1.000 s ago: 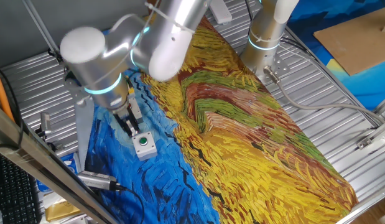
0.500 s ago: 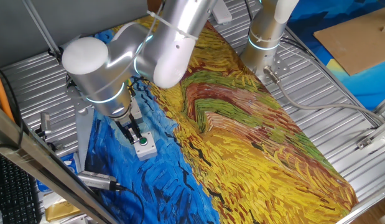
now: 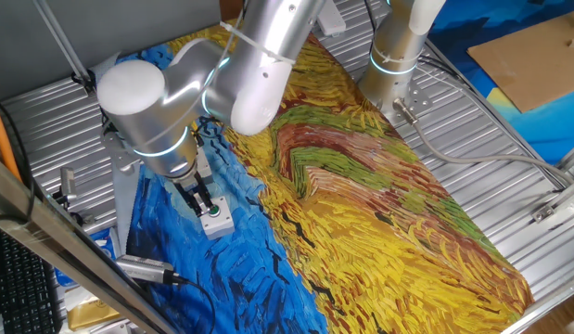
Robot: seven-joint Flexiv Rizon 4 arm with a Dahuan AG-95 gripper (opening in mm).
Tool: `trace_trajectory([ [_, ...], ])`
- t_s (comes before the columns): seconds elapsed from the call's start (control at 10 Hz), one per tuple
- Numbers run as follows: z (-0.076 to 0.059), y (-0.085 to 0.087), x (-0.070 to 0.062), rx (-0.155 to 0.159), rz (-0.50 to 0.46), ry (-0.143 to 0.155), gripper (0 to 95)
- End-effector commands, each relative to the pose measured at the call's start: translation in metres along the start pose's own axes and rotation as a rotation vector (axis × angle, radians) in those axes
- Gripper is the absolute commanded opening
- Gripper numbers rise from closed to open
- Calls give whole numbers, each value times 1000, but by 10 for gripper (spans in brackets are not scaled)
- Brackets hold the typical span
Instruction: Press three buttons from left to right in sequence
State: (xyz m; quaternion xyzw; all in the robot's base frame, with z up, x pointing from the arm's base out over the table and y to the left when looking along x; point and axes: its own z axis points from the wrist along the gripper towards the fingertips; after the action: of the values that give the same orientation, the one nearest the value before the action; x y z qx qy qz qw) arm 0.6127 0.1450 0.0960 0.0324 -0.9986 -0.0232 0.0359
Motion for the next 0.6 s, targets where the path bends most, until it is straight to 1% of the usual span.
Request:
trace_trajectory([
  [0.1,4,3,6,2,1,-10,0],
  [0.2,5,4,8,3,0,-12,0],
  [0.4,-1,7,12,6,4,-12,0],
  [0.6,-1,7,12,6,6,-9,0],
])
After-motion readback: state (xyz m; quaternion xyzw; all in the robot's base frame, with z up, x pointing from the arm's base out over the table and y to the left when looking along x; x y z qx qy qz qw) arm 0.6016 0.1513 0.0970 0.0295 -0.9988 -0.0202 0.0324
